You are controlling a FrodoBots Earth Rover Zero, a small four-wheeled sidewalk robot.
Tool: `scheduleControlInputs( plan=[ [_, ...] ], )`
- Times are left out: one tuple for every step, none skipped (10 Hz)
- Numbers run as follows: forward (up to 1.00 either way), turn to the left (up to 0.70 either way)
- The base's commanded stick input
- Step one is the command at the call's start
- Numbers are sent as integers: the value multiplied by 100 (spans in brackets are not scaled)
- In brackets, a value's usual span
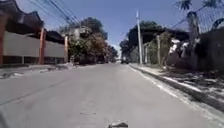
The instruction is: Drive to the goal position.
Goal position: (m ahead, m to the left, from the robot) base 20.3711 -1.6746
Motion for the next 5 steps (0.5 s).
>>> scheduleControlInputs(
  plan=[
    [100,0],
    [100,0],
    [100,0],
    [100,0],
    [100,0]
  ],
)
